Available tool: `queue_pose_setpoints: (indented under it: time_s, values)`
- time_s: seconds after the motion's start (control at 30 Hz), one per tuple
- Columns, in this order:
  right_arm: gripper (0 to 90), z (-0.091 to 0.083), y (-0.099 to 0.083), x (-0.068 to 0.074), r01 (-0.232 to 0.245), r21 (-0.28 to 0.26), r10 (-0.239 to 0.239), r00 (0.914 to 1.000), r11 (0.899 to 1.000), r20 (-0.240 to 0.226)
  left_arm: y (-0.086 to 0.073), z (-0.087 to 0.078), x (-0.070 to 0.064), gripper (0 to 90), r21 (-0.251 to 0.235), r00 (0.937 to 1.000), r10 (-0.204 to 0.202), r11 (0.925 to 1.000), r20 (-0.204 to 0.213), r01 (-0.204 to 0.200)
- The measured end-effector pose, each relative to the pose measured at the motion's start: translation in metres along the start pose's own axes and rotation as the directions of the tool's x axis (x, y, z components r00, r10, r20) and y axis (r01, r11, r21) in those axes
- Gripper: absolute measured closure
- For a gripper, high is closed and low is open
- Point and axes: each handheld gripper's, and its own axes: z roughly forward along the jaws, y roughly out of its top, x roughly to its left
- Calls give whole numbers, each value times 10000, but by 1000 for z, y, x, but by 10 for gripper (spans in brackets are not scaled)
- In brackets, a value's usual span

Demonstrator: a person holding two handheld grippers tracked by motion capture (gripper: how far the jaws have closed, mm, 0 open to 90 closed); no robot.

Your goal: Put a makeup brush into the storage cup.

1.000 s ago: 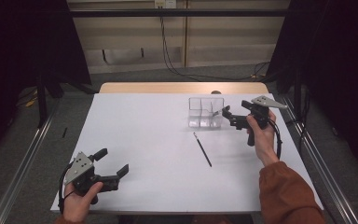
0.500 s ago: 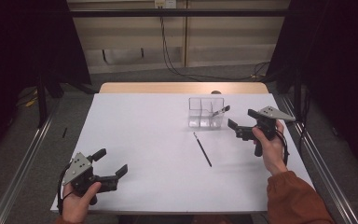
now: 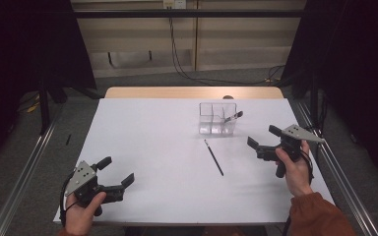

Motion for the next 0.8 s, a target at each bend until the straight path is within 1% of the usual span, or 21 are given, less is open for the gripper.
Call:
queue_pose_setpoints:
  time_s: [0.1, 0.23, 0.3, 0.43, 0.5, 0.67, 0.7, 0.8]
  values:
    - [0, -5, -7, 2, 21, 113, -20, 10000, 9999, -57, 0, 0, 0, 25, 7, 10000, -12, 10000, 27, 12]
    - [0, -11, -13, 6, 120, 304, -115, 9998, 9995, -149, 0, 0, 0, 25, 17, 9999, 116, 9999, 26, -116]
    - [0, -14, -15, 7, 194, 337, -187, 9996, 9992, -213, 0, -1, 1, 25, 14, 9999, 131, 9999, 17, -131]
    - [0, -24, -19, 10, 213, 342, -204, 9994, 9992, -271, -1, -2, 1, 25, -15, 10000, 29, 10000, -49, -29]
    - [0, -29, -21, 11, 142, 265, -134, 9995, 9995, -302, -1, -3, 2, 25, -12, 10000, 37, 10000, -78, -37]
    - [0, -41, -26, 11, 88, 240, -83, 9998, 9997, -198, -2, -4, 2, 25, -7, 9999, -76, 10000, -133, 76]
    - [0, -43, -27, 11, 138, 261, -135, 9998, 9996, -137, -2, -4, 3, 25, -3, 9999, -91, 10000, -129, 91]
    - [0, -50, -30, 12, 2, 232, -1, 10000, 9997, -81, -2, -5, 3, 25, -30, 9999, -48, 10000, -125, 47]
